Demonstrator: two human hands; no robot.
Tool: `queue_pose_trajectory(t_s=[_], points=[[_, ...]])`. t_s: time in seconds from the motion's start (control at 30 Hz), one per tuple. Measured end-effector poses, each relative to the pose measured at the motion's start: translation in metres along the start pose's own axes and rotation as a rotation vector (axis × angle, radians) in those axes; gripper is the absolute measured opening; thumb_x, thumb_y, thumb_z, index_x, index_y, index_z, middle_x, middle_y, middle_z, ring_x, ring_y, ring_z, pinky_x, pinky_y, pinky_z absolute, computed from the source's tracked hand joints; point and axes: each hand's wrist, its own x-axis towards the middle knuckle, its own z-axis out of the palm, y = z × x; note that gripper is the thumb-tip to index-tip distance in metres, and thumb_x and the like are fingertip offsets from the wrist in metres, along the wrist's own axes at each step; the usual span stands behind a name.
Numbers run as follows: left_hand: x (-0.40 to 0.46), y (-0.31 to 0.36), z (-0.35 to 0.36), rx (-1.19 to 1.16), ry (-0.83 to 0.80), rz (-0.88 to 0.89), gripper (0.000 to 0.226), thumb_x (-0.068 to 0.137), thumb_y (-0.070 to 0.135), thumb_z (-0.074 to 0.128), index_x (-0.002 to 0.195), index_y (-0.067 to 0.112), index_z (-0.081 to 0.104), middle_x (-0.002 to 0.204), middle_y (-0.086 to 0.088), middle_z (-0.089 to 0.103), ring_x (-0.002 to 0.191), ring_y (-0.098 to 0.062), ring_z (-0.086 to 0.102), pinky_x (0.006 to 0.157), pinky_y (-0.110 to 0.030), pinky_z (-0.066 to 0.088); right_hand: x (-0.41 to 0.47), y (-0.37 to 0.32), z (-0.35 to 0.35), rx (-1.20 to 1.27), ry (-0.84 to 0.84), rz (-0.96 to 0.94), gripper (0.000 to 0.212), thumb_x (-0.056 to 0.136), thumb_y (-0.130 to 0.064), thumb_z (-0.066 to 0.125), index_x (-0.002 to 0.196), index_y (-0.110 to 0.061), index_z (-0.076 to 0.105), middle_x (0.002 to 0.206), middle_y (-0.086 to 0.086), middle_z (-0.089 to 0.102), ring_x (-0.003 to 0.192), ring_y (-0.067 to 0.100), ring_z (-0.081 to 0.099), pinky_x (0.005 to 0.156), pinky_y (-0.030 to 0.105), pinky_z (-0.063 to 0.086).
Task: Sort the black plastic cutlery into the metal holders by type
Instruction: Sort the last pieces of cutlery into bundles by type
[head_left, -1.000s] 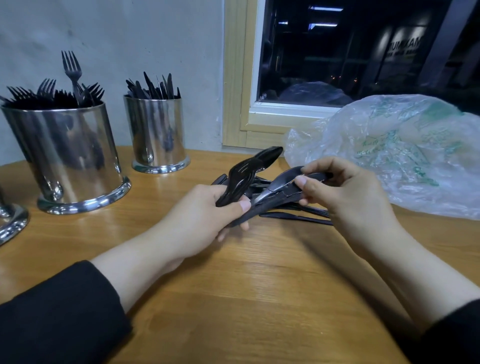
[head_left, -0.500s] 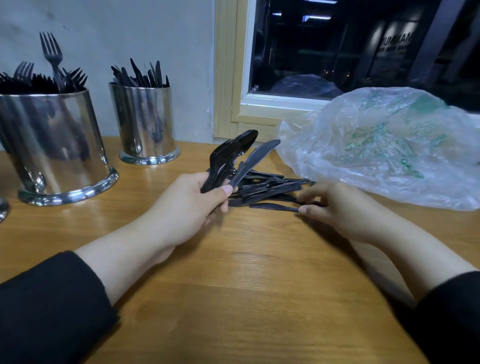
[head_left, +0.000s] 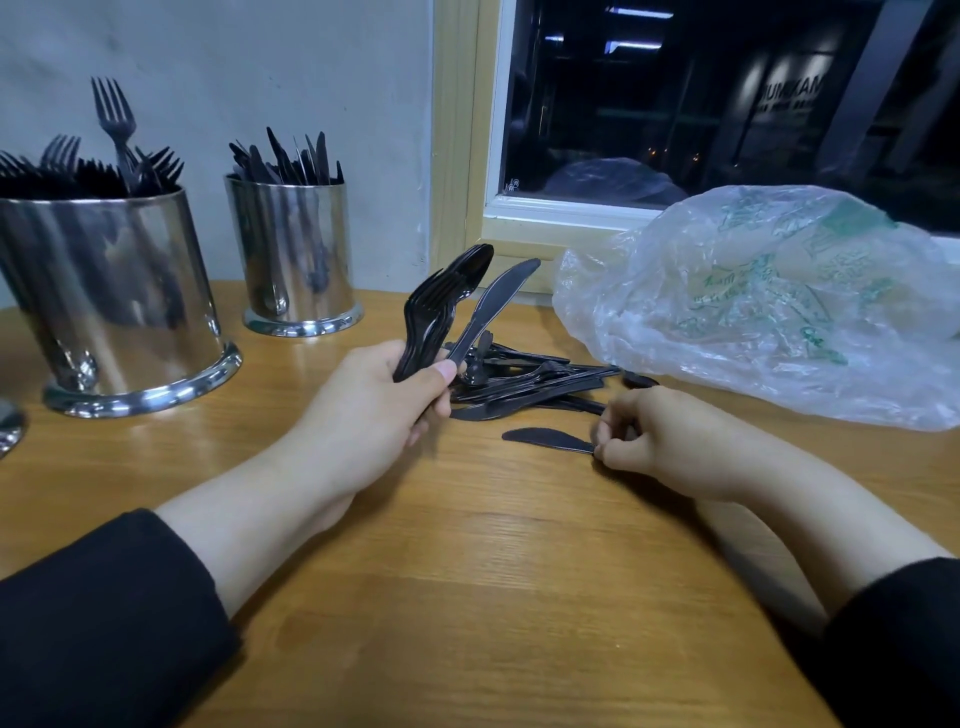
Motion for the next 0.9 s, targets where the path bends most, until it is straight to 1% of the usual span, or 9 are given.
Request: queue_pose_trajectory(t_s=[0.1, 0.17, 0.23, 0.3, 0.4, 0.5, 0.6, 0.73, 0.9], points=[[0.002, -0.002, 0.000, -0.013, 0.026, 0.010, 0.024, 0.104, 0.024, 0.057, 0.090, 0.005, 0.064, 0.063, 0.010, 0.059, 0.050, -0.009, 0.043, 0.046, -0.013, 0.034, -0.001, -0.001, 0.000, 0.050, 0.010, -0.023, 0.013, 0.088, -0.027, 0.069, 0.079, -0.021, 0.063, 0.066, -0.016, 0.064, 0.059, 0.007, 0.054, 0.058, 0.020, 0.044], [0.002, -0.003, -0.001, 0.003, 0.038, 0.019, 0.028, 0.104, 0.026, 0.056, 0.086, 0.007, 0.063, 0.057, 0.014, 0.057, 0.049, -0.009, 0.042, 0.046, -0.012, 0.033, -0.002, -0.003, 0.000, 0.103, 0.064, -0.063, 0.011, 0.088, -0.020, 0.069, 0.079, -0.018, 0.063, 0.069, -0.021, 0.068, 0.066, 0.007, 0.061, 0.065, 0.024, 0.047], [0.002, -0.004, -0.001, 0.000, 0.045, 0.022, 0.029, 0.105, 0.028, 0.055, 0.091, 0.005, 0.066, 0.056, 0.012, 0.055, 0.051, -0.011, 0.043, 0.047, -0.013, 0.032, -0.004, -0.006, -0.001, 0.280, 0.157, -0.097, 0.009, 0.090, -0.014, 0.066, 0.083, -0.013, 0.062, 0.070, -0.006, 0.072, 0.065, 0.014, 0.063, 0.067, 0.030, 0.049], [0.003, -0.006, -0.001, -0.023, 0.052, 0.020, 0.029, 0.105, 0.030, 0.055, 0.099, 0.005, 0.068, 0.062, 0.005, 0.057, 0.054, -0.012, 0.044, 0.048, -0.017, 0.032, -0.004, -0.009, 0.000, 0.549, 0.241, -0.098, 0.011, 0.094, -0.012, 0.065, 0.086, -0.006, 0.060, 0.065, 0.006, 0.066, 0.055, 0.018, 0.056, 0.058, 0.029, 0.045], [0.001, -0.007, 0.002, -0.061, 0.048, 0.014, 0.029, 0.104, 0.033, 0.056, 0.103, 0.007, 0.069, 0.068, -0.002, 0.057, 0.056, -0.013, 0.044, 0.051, -0.020, 0.031, -0.003, -0.018, 0.006, 0.851, 0.286, -0.078, 0.025, 0.100, -0.024, 0.061, 0.086, -0.003, 0.057, 0.066, 0.006, 0.051, 0.051, 0.016, 0.035, 0.050, 0.027, 0.031], [0.000, -0.008, 0.008, -0.121, 0.042, -0.013, 0.028, 0.104, 0.032, 0.056, 0.104, 0.007, 0.069, 0.072, -0.010, 0.056, 0.057, -0.017, 0.042, 0.047, -0.020, 0.030, 0.002, -0.034, 0.013, 1.060, 0.364, -0.035, 0.034, 0.107, -0.031, 0.044, 0.092, -0.004, 0.057, 0.067, 0.006, 0.046, 0.049, 0.014, 0.028, 0.049, 0.028, 0.025], [-0.002, -0.008, 0.016, -0.153, 0.047, -0.022, 0.021, 0.104, 0.028, 0.056, 0.101, 0.011, 0.068, 0.071, -0.004, 0.061, 0.054, -0.013, 0.045, 0.044, -0.015, 0.031, 0.008, -0.051, 0.026, 1.171, 0.389, -0.002, 0.033, 0.108, -0.031, 0.044, 0.101, -0.008, 0.067, 0.065, 0.000, 0.046, 0.050, 0.011, 0.035, 0.049, 0.025, 0.033], [-0.005, -0.005, 0.022, -0.153, 0.051, 0.001, 0.021, 0.105, 0.024, 0.055, 0.089, 0.013, 0.065, 0.064, 0.000, 0.062, 0.047, -0.009, 0.051, 0.041, -0.011, 0.033, 0.011, -0.070, 0.039, 1.293, 0.397, -0.062, 0.026, 0.104, -0.028, 0.054, 0.088, -0.016, 0.070, 0.062, -0.007, 0.061, 0.063, 0.011, 0.059, 0.070, 0.032, 0.045], [-0.006, -0.001, 0.023, -0.194, 0.080, -0.007, 0.018, 0.104, 0.018, 0.056, 0.091, 0.014, 0.068, 0.076, -0.006, 0.071, 0.054, -0.010, 0.062, 0.040, -0.010, 0.034, 0.019, -0.079, 0.046, 1.329, 0.422, -0.123, 0.022, 0.101, -0.017, 0.059, 0.082, -0.015, 0.071, 0.071, 0.004, 0.060, 0.069, 0.018, 0.052, 0.071, 0.036, 0.044]])
